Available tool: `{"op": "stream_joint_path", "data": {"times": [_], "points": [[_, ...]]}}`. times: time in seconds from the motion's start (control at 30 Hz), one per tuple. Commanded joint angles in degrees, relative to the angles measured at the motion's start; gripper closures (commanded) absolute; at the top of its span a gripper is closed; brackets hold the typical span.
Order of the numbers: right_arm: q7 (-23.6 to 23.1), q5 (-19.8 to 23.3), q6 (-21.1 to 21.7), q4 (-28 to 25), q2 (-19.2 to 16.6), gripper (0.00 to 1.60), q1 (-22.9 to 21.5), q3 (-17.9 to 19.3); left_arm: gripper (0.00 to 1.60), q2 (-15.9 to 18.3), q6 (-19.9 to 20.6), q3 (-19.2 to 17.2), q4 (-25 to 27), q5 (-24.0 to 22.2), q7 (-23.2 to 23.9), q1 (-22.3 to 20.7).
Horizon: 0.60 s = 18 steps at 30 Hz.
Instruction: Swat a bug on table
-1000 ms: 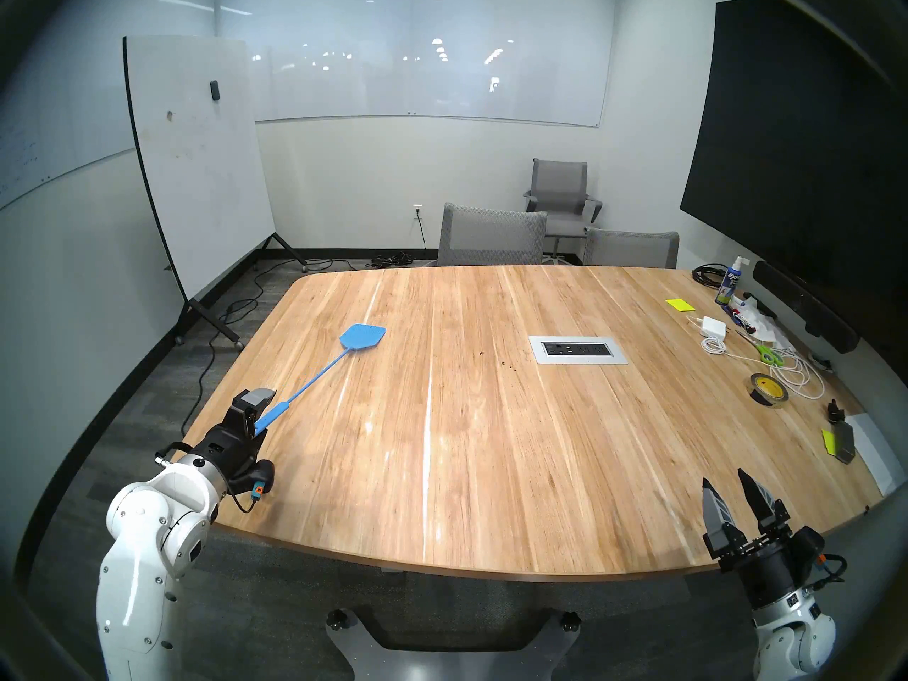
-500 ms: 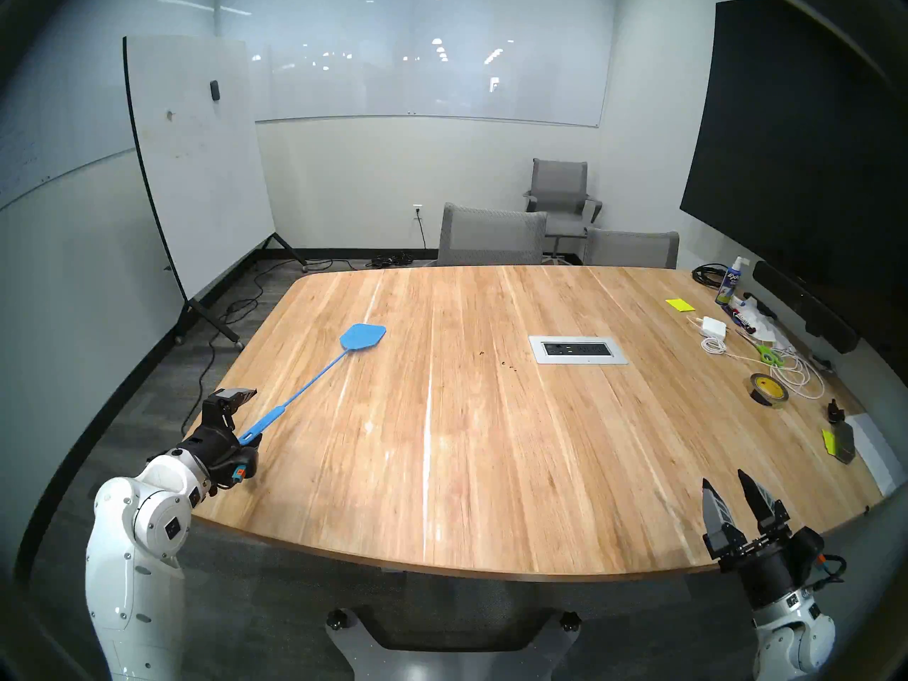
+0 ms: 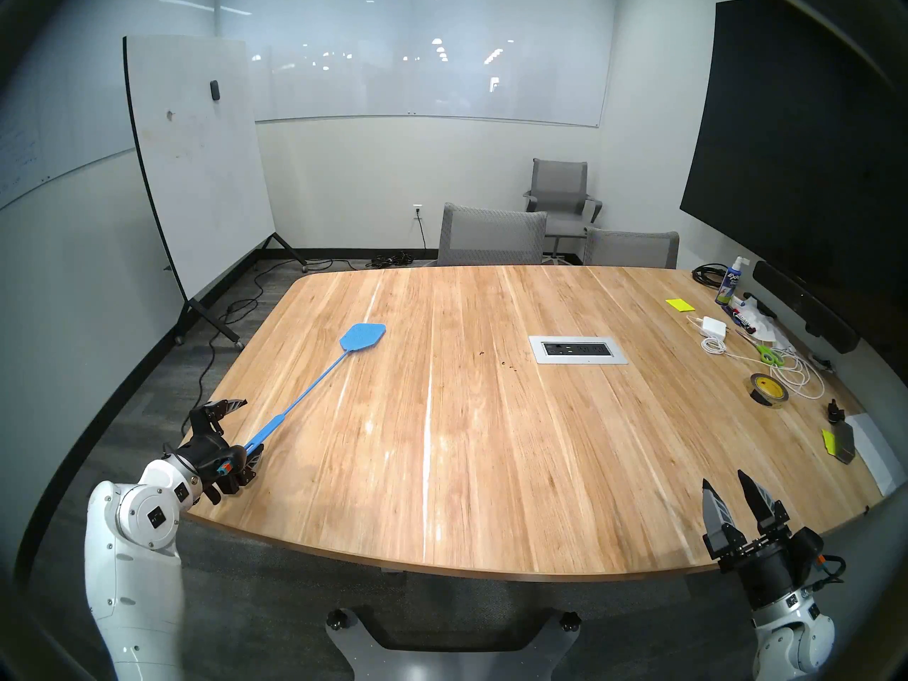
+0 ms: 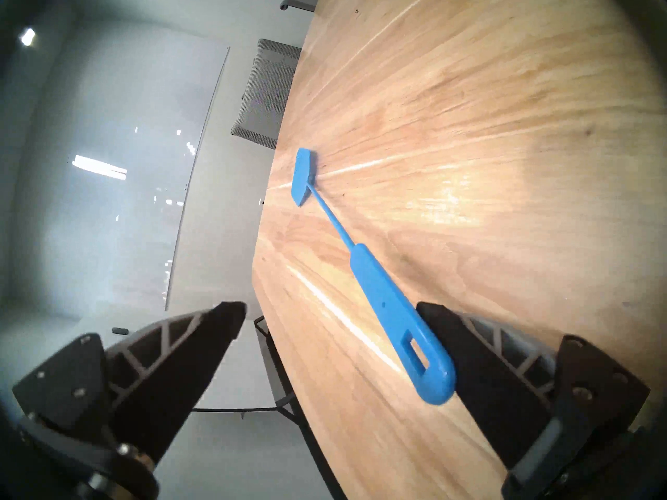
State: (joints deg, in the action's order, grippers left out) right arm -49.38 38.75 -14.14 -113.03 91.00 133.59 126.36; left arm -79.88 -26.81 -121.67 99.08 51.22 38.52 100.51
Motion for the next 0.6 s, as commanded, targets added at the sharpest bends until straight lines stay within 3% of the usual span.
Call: {"op": "stream_joint_path", "data": {"times": [0.0, 0.17, 0.57], "points": [[-0.18, 0.05, -0.10, -0.76, -0.10, 0.00, -0.15, -0.09, 0.00, 0.32, 0.42, -0.74, 0.94, -7.39, 4.18, -3.10], [-0.26, 0.03, -0.09, -0.76, -0.07, 0.00, -0.21, -0.06, 0.00, 0.45, 1.22, -1.23, 1.65, -13.08, 8.88, -3.98], [-0.49, -0.01, -0.08, -0.85, 0.03, 0.00, -0.27, 0.01, 0.00, 1.56, 7.50, -3.08, 1.01, -28.37, 23.09, -5.39]]}}
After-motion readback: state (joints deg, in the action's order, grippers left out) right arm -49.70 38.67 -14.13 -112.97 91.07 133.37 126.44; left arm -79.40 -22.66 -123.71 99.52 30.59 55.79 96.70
